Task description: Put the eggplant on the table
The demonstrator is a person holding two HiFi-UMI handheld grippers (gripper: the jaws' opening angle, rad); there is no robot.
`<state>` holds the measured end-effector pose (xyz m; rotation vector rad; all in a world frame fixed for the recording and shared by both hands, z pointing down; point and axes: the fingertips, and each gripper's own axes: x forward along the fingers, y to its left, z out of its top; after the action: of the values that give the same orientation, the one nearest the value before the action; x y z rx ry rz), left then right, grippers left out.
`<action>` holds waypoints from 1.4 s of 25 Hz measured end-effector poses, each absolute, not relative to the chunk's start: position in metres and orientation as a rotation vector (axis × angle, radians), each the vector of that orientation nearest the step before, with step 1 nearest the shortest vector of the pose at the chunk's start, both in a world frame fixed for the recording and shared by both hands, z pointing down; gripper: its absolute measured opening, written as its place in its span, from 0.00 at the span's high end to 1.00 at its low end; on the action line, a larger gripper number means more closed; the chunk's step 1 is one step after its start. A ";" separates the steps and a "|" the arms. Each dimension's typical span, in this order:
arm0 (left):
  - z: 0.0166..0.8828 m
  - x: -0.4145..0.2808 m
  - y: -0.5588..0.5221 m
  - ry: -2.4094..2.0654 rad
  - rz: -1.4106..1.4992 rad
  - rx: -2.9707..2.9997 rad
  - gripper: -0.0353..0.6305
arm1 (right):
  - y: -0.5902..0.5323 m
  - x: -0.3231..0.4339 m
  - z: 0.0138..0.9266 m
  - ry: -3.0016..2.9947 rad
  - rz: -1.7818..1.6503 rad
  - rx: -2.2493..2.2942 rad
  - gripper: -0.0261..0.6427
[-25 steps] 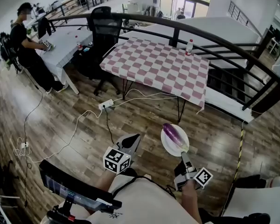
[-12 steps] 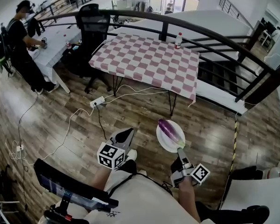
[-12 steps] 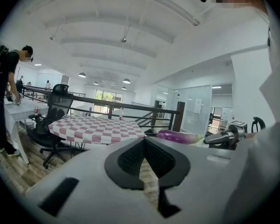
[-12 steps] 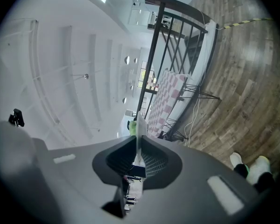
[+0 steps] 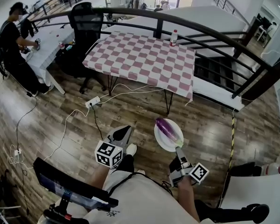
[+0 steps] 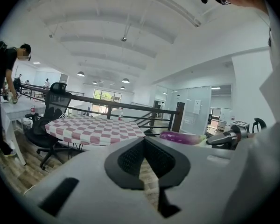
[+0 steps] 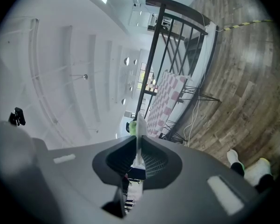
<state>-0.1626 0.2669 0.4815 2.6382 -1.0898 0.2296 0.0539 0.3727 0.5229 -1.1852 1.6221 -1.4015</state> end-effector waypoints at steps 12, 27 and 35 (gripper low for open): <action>0.492 -0.142 0.195 -0.977 0.265 2.669 0.94 | 0.312 0.052 0.522 1.580 -1.381 -1.217 0.90; 0.476 -0.107 0.097 -0.762 0.277 2.770 0.94 | 0.227 0.051 0.509 1.489 -1.285 -1.284 0.90; 0.482 -0.110 0.054 -0.691 0.292 2.777 0.94 | 0.193 0.048 0.510 1.441 -1.261 -1.343 0.90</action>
<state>-0.1100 0.0536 0.4822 2.7774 -0.6912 0.2922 0.0485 0.1926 0.5101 -1.3427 1.4413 -1.2606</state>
